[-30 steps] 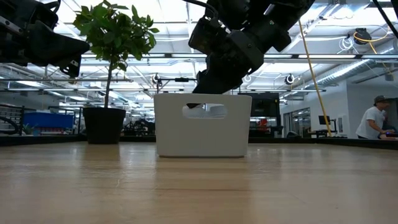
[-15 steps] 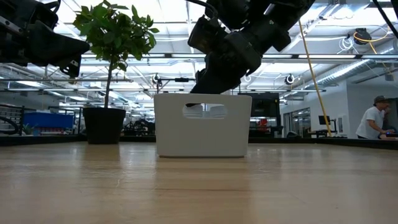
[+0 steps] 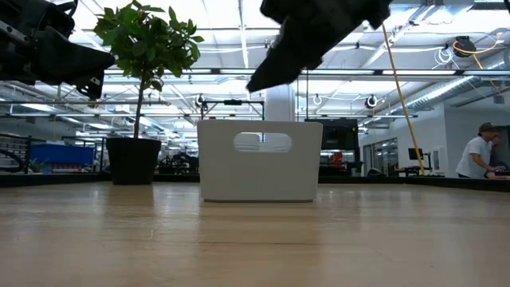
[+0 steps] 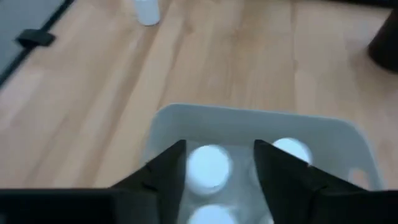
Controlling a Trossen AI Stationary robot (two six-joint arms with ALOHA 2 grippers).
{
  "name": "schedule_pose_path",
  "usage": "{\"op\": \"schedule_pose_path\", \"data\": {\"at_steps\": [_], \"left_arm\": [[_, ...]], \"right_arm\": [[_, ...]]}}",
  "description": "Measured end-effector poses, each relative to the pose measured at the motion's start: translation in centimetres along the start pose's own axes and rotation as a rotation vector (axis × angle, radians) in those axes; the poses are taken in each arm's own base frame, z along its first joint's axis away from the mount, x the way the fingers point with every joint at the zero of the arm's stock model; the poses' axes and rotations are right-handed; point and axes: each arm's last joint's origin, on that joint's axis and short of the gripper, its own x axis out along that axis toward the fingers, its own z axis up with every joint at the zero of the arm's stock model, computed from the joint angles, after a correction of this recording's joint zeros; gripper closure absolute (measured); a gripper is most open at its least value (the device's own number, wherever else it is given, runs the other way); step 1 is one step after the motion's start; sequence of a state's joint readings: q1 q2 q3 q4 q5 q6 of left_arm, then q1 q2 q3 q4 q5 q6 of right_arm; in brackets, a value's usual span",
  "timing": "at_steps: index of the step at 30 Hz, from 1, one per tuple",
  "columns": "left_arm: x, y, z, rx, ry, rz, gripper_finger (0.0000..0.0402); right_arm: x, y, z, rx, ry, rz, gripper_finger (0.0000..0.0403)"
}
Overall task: Pick and place pill bottles into a basket
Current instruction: Put the white medicine bottle into the gray bin
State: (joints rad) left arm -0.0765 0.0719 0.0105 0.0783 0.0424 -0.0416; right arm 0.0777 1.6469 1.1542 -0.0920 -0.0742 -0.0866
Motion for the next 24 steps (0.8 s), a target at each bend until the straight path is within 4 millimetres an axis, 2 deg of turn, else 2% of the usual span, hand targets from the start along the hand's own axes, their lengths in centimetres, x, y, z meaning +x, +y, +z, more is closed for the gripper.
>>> {"op": "schedule_pose_path", "data": {"at_steps": [3,6,8,11,14,18,24], "left_arm": [[0.0,0.0,0.0,0.000,0.000,0.000,0.0371],[0.0,0.0,0.0,0.000,0.000,0.000,0.0371],[0.0,0.0,0.0,0.000,0.000,0.000,0.0371],[0.0,0.0,0.0,0.000,0.000,0.000,0.0371],[0.0,0.0,0.0,0.000,-0.001,0.000,0.0371],[0.0,0.0,0.0,0.000,-0.001,0.000,0.0371],[0.0,0.0,0.0,0.000,-0.001,0.000,0.0371]], "right_arm": [[-1.0,1.7,0.2,0.016,0.018,0.038,0.0276],[-1.4,4.3,0.4,0.006,-0.011,0.097,0.0357],[-1.5,6.1,0.0,-0.014,-0.052,0.120,0.0390],[-2.1,8.1,-1.4,-0.012,-0.105,0.078,0.0391],[-3.5,8.7,-3.8,0.015,-0.153,0.005,0.0401],[-5.7,8.6,-7.2,0.029,-0.222,0.009,0.0402],[-9.4,7.1,-12.8,0.102,-0.324,-0.007,0.0402]]}}
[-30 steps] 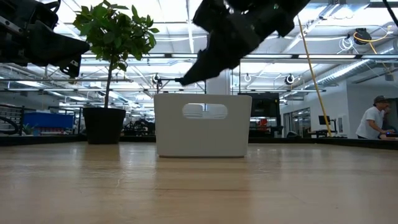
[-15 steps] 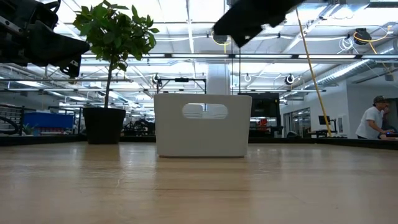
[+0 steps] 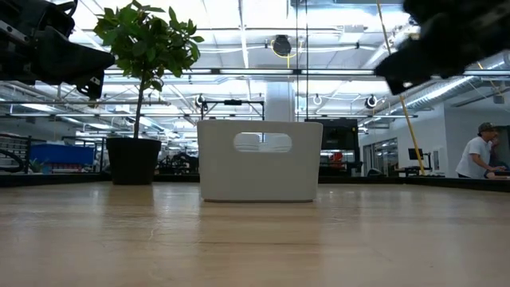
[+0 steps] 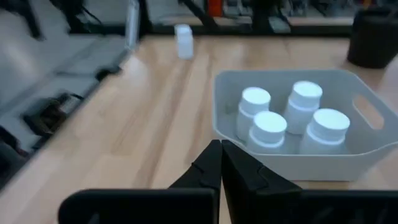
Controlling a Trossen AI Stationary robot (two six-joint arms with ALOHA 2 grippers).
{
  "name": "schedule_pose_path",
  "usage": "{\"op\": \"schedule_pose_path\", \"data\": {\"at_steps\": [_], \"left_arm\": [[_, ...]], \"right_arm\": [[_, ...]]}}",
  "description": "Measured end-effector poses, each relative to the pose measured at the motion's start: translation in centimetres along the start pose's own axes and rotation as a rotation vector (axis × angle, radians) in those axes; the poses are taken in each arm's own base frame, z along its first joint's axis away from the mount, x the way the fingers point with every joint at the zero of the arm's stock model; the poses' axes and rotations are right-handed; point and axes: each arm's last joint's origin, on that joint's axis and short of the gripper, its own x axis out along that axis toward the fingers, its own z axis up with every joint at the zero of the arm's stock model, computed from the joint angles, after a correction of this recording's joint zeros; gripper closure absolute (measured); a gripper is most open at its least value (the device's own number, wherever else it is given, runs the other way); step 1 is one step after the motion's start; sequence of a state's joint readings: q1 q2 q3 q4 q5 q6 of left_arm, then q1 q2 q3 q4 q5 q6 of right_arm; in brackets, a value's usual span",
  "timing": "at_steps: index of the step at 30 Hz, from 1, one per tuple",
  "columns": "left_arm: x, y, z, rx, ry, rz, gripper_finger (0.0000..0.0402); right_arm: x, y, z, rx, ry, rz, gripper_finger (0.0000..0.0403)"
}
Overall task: Pick and place pill bottles into a basket
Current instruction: Put the white medicine bottle into the gray bin
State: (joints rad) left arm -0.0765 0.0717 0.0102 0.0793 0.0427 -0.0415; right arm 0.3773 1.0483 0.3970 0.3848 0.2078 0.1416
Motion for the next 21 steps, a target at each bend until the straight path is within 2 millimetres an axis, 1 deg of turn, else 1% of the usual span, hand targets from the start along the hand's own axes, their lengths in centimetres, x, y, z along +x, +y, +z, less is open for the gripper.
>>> {"op": "schedule_pose_path", "data": {"at_steps": [4,8,15,18,21], "left_arm": [[0.0,0.0,0.0,0.000,-0.001,0.000,0.0371],[0.0,0.0,0.0,0.000,-0.001,0.000,0.0371],[0.0,0.0,0.0,0.000,0.000,0.000,0.0371],[0.0,0.0,0.0,0.000,0.001,0.000,0.0371],[0.0,0.0,0.0,0.000,0.001,0.000,0.0371]], "right_arm": [[-2.9,-0.7,-1.8,-0.004,-0.098,0.023,0.0402],[-4.9,-1.4,-2.9,-0.018,-0.177,0.022,0.0403],[-6.5,-2.1,-4.7,-0.022,-0.223,0.058,0.0403],[-7.1,-2.2,-4.3,-0.019,-0.286,0.061,0.0403],[-7.5,-2.3,-4.4,-0.014,-0.294,0.050,0.0403]]}}
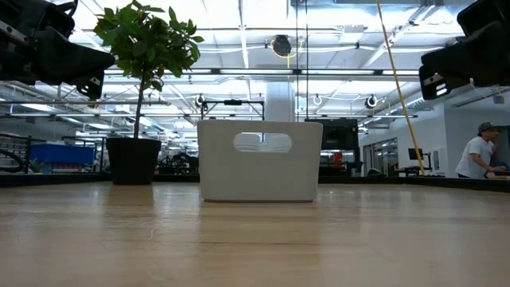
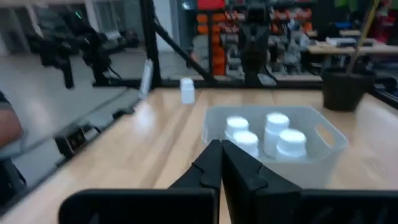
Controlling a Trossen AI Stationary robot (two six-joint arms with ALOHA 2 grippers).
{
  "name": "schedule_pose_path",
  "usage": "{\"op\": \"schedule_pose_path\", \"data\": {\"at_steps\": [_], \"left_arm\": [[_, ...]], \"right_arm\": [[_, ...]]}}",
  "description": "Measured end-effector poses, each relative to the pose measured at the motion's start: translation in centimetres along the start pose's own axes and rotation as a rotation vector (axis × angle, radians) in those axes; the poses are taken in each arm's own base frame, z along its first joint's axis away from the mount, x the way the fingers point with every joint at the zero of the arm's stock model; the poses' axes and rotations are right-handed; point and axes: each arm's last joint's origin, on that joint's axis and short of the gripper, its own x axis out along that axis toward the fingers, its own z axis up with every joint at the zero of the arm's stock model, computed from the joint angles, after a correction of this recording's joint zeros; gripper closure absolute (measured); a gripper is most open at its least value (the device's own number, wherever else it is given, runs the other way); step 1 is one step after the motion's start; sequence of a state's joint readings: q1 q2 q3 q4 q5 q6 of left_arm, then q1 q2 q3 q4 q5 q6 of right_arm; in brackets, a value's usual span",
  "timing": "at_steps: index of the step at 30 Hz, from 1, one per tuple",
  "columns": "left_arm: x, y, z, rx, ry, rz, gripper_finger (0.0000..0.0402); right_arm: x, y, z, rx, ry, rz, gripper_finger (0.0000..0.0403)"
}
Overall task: Pick and place pill bottles into a basket
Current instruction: Put the white medicine bottle into the gray bin
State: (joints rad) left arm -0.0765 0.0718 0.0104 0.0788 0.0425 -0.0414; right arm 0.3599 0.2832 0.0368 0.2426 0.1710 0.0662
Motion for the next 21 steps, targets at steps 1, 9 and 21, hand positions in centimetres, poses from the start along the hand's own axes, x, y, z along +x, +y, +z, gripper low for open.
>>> {"op": "schedule_pose_path", "data": {"at_steps": [1,9,21], "left_arm": [[0.0,0.0,0.0,0.000,0.000,0.000,0.0371],[0.0,0.0,0.0,0.000,0.000,0.000,0.0371],[0.0,0.0,0.0,0.000,0.001,0.000,0.0371]], "right_arm": [[-0.1,-0.1,-0.1,-0.003,0.013,-0.011,0.0403],[-1.1,-0.2,0.1,-0.057,-0.024,-0.013,0.0403],[-1.8,-0.3,0.0,-0.036,-0.033,-0.007,0.0403]]}}
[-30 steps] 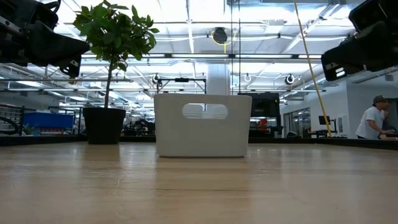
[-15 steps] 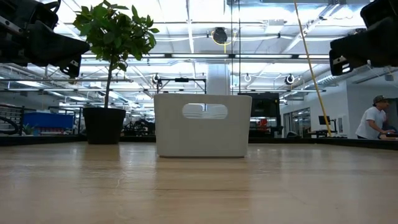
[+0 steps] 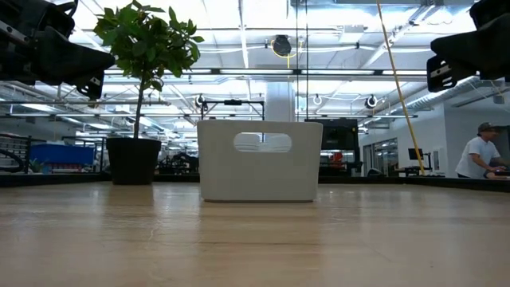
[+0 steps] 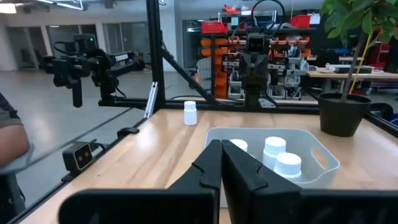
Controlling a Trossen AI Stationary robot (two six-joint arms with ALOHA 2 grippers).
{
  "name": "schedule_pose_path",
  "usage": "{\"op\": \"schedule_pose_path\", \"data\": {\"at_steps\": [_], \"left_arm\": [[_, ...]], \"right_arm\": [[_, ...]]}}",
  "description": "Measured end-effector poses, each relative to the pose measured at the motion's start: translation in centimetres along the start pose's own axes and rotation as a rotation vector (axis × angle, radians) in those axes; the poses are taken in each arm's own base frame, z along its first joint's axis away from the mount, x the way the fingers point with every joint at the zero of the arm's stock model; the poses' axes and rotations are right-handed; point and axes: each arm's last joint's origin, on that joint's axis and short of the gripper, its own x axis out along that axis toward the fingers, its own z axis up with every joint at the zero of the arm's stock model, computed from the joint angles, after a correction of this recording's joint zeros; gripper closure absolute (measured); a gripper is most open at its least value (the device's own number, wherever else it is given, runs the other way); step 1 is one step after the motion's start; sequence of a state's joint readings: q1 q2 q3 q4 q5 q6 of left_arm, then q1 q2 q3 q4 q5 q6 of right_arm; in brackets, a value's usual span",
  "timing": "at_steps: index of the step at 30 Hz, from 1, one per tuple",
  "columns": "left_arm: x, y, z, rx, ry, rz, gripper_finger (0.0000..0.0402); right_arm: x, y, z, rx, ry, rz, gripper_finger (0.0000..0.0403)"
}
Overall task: Pick and place pill bottles into a basket
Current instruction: Put the white medicine bottle into the gray bin
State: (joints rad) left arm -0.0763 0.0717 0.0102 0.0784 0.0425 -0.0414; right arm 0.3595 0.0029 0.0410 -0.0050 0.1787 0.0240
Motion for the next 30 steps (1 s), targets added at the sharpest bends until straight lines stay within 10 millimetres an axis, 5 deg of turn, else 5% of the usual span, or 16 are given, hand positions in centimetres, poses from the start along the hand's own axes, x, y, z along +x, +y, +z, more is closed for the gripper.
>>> {"op": "schedule_pose_path", "data": {"at_steps": [30], "left_arm": [[0.0,0.0,0.0,0.000,-0.001,0.000,0.0371]], "right_arm": [[-0.1,-0.1,1.4,-0.009,-0.141,-0.032,0.0403]]}}
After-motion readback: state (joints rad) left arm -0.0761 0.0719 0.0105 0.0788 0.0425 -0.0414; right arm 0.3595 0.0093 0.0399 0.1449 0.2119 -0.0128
